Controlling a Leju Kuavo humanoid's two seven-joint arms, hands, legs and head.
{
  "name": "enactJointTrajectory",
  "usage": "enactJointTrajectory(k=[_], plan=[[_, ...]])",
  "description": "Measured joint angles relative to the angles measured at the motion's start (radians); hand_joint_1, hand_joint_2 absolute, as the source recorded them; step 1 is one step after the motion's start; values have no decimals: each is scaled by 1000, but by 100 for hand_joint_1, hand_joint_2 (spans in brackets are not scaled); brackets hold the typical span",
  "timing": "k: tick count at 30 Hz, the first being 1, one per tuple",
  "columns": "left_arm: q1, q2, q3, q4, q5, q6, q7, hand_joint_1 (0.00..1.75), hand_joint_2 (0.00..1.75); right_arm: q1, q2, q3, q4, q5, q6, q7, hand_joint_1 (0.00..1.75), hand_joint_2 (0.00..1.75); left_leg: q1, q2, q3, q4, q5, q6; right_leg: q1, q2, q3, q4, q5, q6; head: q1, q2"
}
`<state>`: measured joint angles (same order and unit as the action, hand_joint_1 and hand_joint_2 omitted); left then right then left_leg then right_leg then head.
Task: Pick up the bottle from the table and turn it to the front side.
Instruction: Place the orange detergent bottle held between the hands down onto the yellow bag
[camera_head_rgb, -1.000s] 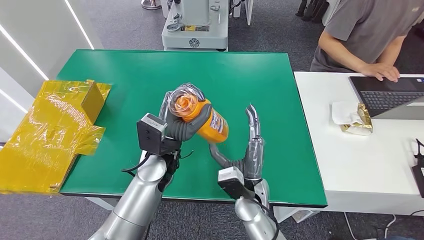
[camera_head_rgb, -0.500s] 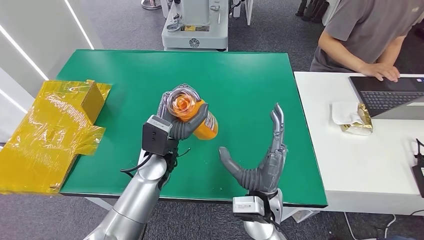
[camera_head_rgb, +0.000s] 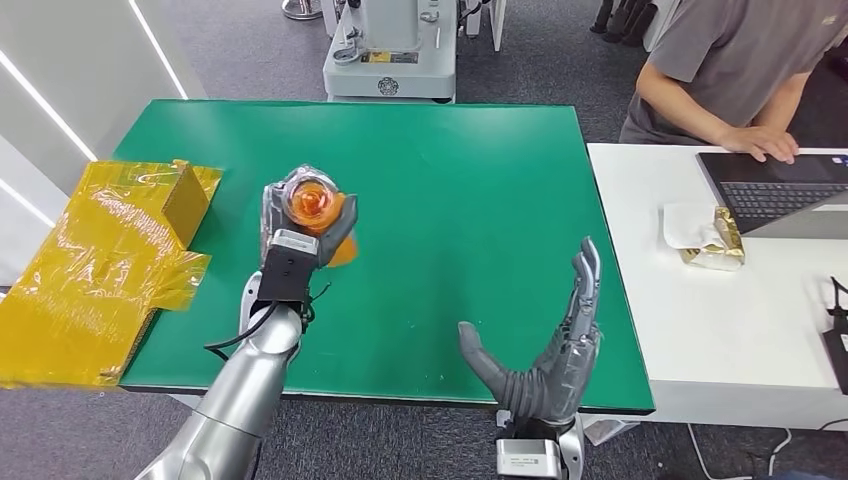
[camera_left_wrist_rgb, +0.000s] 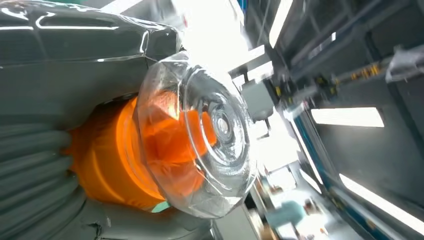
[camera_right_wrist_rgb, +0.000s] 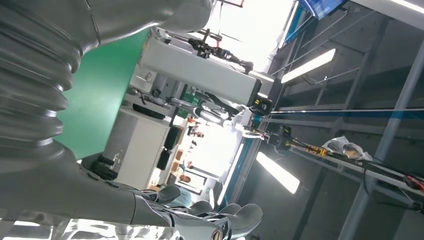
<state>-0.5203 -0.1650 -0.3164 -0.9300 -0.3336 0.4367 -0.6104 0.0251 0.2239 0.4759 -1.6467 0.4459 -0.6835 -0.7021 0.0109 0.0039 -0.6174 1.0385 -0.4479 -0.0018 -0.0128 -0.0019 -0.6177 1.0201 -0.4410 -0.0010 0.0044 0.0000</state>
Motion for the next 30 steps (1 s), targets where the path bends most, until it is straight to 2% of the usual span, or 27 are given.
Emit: enactJointTrajectory(k=[6, 9, 13, 24, 26, 30], plan=[[-66, 99, 66, 104, -237, 198, 71, 175, 175, 4, -7, 15, 8, -16, 0, 0, 0, 175, 1, 0, 0, 0, 1, -1, 0, 0, 0, 1, 0, 0, 0, 0], [-94, 137, 85, 130, -394, 245, 138, 175, 175, 3, -8, 19, 14, -27, 0, 0, 0, 175, 1, 0, 0, 0, 1, -1, 0, 0, 0, 2, 0, 0, 0, 0], [-120, 171, 101, 141, -511, 248, 181, 175, 175, 1, -9, 23, 22, -37, 0, 0, 0, 175, 0, 0, 0, 0, 1, -1, 0, 0, 0, 1, 0, 0, 0, 0], [-136, 205, 117, 158, -540, 248, 196, 175, 175, -3, -10, 26, 37, -40, 0, 0, 0, 175, 0, 0, 0, 0, 1, -1, 0, 0, 0, 1, 0, 0, 0, 0], [-140, 208, 117, 163, -599, 247, 217, 175, 175, -4, -10, 28, 39, -44, 0, 0, 0, 175, 0, 0, 0, 0, 1, -1, 0, 0, 0, 1, 0, 0, 0, 0], [-178, 223, 116, 205, -820, 214, 300, 175, 175, -6, -11, 31, 45, -58, 0, 0, 0, 175, 0, 0, 0, 0, 1, -1, 0, 0, 0, 1, 0, 0, 0, 0]])
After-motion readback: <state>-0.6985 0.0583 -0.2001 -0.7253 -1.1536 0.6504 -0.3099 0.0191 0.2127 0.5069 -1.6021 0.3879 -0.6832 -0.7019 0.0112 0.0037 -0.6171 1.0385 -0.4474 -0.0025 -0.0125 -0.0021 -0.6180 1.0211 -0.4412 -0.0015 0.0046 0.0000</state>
